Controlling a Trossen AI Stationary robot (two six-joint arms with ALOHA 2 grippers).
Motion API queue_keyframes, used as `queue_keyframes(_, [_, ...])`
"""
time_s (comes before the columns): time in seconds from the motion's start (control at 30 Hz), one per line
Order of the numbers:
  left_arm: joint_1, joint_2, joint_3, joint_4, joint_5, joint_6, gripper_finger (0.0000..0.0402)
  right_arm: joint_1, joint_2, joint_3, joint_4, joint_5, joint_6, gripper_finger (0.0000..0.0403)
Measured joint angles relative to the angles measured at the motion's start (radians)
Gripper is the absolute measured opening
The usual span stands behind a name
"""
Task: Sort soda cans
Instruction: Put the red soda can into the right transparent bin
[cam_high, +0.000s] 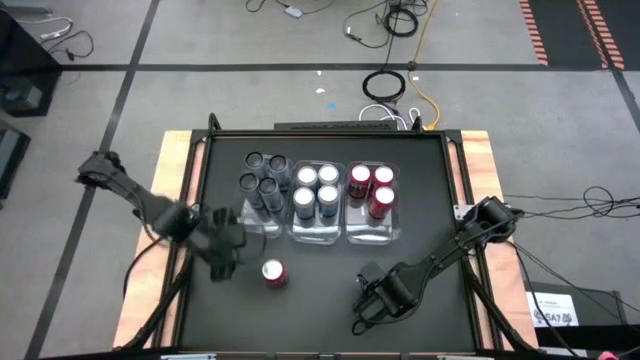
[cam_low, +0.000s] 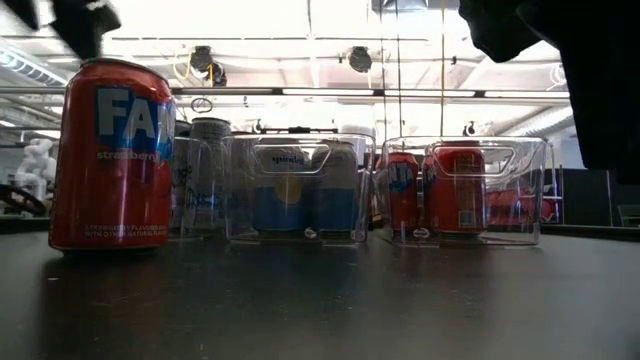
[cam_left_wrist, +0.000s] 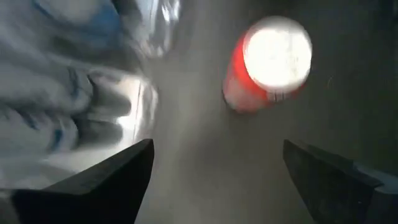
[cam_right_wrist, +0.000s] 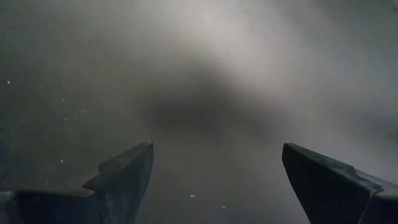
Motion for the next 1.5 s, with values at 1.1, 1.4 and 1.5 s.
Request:
queue_keyframes(1.1, [-0.034, 0.455, -0.364, 0.94, -0.022, -0.121, 0.0366, -0.001, 0.002, 0.001, 0.039, -0.061, -0.016, 0.0347])
queue_keyframes(1.4, [0.04, 0.469, -0.342, 0.97, -0.033, -0.046, 0.0366, 0.009, 0.002, 0.001, 0.044, -0.079, -0.016, 0.0347])
queue_keyframes(1.5, [0.058, 0.497, -0.323, 0.996, -0.032, -0.011, 0.0366, 0.009, 0.002, 0.001, 0.043, -0.083, -0.016, 0.0347])
